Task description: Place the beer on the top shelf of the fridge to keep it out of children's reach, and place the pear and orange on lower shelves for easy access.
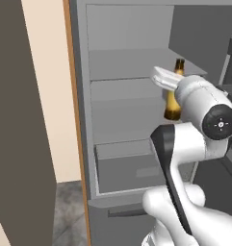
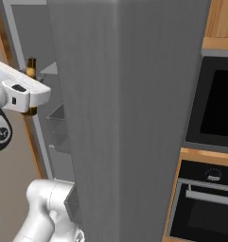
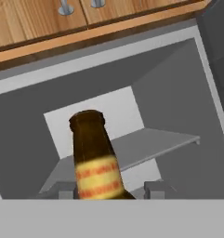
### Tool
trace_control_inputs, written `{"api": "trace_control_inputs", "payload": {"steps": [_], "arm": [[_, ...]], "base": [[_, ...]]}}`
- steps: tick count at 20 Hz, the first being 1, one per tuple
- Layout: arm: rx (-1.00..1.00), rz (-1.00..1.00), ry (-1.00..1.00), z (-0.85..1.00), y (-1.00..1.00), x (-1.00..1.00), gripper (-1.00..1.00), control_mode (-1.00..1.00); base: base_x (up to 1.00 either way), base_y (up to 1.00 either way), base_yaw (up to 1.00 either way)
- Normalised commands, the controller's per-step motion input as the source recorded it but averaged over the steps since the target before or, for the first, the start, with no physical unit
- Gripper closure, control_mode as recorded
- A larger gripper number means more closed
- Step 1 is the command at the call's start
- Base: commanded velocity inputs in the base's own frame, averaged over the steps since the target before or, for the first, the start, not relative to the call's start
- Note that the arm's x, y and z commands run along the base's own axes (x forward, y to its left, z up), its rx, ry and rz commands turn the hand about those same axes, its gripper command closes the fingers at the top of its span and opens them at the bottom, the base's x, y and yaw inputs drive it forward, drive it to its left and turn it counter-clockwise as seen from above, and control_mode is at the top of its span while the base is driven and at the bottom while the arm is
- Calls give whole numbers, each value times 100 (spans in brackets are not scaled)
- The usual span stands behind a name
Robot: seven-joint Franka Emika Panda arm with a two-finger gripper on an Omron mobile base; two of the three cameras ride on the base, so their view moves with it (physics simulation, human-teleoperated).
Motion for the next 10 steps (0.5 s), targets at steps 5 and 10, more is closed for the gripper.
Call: {"api": "trace_control_inputs", "payload": {"steps": [5, 10], "arm": [[-2, -1, -37, 5, -9, 49, 100, -100], [-1, -2, -22, 20, -14, 51, 100, -100]], "base": [[0, 0, 0], [0, 0, 0]]}}
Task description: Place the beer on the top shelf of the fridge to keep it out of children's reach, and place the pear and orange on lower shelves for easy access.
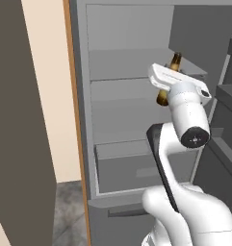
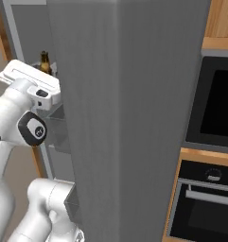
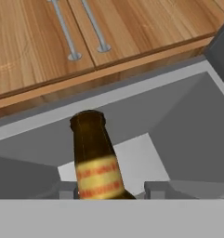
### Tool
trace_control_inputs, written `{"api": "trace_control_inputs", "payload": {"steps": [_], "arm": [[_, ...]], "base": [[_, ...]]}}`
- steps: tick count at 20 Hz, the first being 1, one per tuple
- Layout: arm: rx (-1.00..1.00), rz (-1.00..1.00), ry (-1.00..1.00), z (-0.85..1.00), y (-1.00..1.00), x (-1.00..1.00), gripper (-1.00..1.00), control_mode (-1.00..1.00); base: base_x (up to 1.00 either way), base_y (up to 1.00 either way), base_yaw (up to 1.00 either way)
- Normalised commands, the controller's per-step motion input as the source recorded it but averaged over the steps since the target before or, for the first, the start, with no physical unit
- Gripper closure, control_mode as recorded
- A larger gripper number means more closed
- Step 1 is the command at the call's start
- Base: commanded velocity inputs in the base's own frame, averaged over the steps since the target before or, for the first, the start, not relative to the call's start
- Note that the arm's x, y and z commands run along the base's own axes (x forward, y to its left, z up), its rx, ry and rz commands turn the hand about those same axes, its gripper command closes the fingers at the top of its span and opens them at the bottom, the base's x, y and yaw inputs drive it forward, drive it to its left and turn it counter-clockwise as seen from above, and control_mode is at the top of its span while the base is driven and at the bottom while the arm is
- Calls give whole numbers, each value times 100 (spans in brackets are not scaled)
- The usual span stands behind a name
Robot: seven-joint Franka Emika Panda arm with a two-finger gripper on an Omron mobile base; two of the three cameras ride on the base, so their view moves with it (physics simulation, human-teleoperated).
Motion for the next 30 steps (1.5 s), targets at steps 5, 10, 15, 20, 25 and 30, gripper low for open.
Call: {"api": "trace_control_inputs", "payload": {"steps": [5, 10, 15, 20, 25, 30], "arm": [[0, -1, -6, 31, -28, 60, 100, -100], [-1, -2, 0, 24, -22, 67, 100, -100], [-4, -3, 1, 15, -2, 75, 100, -100], [-3, -1, 0, 3, 0, 72, 100, -100], [-2, 0, 0, 0, 0, 59, 100, -100], [-1, 0, 0, -1, 0, 45, 100, -100]], "base": [[0, 0, 0], [0, 0, 0], [0, 0, 0], [0, 0, 0], [0, 0, 0], [0, 0, 0]]}}
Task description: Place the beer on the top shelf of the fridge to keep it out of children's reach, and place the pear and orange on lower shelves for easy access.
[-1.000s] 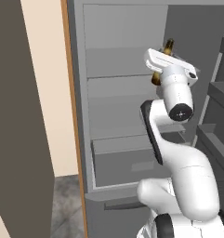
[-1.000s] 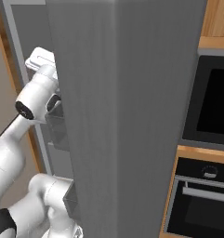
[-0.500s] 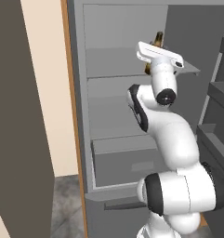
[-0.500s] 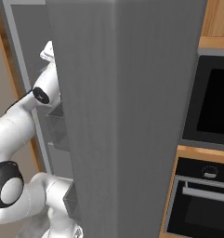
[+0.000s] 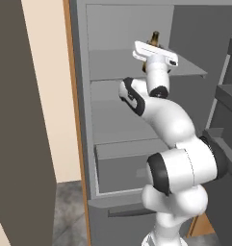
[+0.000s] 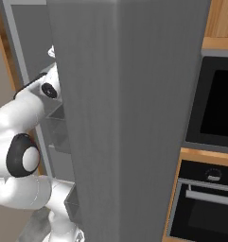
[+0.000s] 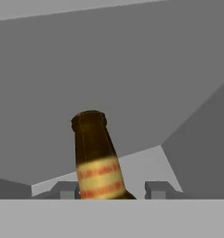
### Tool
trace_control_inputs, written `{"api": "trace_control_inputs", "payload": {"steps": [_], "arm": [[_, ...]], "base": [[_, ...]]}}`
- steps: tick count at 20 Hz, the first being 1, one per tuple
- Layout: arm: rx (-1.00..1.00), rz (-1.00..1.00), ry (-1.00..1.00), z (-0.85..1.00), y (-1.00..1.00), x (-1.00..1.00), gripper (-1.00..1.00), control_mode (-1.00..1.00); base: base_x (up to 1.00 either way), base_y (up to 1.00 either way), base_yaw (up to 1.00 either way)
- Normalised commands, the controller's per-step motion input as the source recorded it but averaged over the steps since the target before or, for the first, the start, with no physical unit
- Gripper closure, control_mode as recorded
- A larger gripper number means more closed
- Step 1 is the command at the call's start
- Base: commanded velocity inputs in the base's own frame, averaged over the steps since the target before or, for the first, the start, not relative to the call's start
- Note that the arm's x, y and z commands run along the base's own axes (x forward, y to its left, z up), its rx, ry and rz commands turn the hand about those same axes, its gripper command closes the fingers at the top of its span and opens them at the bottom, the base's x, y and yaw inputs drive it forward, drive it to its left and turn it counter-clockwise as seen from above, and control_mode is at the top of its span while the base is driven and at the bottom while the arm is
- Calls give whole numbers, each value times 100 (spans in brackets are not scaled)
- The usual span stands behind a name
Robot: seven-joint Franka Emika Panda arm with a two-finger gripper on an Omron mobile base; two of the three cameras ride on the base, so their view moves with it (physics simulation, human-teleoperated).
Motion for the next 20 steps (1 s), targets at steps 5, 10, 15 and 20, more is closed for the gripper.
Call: {"api": "trace_control_inputs", "payload": {"steps": [5, 10, 15, 20], "arm": [[-4, 0, 0, -28, 0, 35, 100, -100], [-7, 0, 0, -44, 0, 36, 100, -100], [-2, 0, 0, -26, 0, 43, 100, -100], [0, 0, -7, -7, -8, 48, 100, -100]], "base": [[0, 0, 0], [0, 0, 0], [0, 0, 0], [0, 0, 0]]}}
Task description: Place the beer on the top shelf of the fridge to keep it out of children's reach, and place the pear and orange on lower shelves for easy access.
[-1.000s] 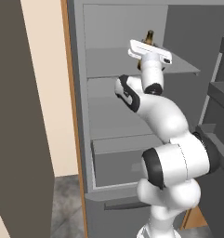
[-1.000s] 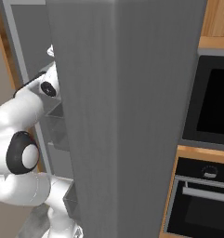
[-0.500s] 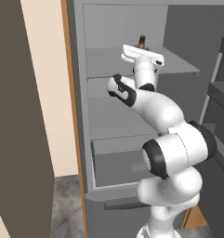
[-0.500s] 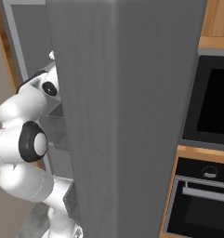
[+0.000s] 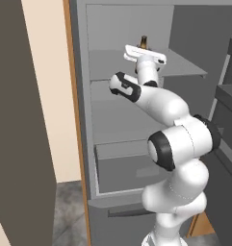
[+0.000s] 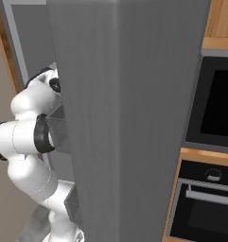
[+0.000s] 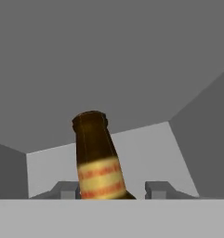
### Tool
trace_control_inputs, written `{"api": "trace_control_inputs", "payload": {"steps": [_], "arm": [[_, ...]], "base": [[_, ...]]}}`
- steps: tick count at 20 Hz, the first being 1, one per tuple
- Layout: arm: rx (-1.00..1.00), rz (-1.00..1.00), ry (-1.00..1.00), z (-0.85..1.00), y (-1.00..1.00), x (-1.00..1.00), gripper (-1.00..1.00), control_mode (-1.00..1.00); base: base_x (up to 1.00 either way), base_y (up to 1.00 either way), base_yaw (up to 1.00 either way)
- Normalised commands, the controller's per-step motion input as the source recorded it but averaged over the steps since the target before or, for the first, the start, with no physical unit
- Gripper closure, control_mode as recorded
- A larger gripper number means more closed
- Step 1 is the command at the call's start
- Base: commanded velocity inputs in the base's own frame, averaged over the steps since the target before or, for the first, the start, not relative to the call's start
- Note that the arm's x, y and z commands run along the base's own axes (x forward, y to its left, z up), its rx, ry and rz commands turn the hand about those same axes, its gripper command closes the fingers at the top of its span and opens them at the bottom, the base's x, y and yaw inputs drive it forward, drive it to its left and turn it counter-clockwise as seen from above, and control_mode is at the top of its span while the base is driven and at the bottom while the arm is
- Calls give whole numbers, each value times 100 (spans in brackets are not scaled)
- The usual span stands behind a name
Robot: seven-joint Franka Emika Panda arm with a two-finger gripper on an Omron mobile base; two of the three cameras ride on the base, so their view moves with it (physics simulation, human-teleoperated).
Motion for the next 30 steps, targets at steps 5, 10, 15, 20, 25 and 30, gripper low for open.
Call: {"api": "trace_control_inputs", "payload": {"steps": [5, 10, 15, 20, 25, 30], "arm": [[0, 0, -14, -4, -8, 53, 100, -100], [0, 0, -12, -24, 0, 49, 100, -100], [-5, 0, -2, -68, 0, 42, 100, -100], [-8, 0, 0, -76, 0, 41, 100, -100], [-5, 0, -3, -52, 0, 41, 100, -100], [-2, 0, -2, -25, 0, 39, -100, -100]], "base": [[0, 0, 0], [0, 0, 0], [0, 0, 0], [0, 0, 0], [0, 0, 0], [0, 0, 0]]}}
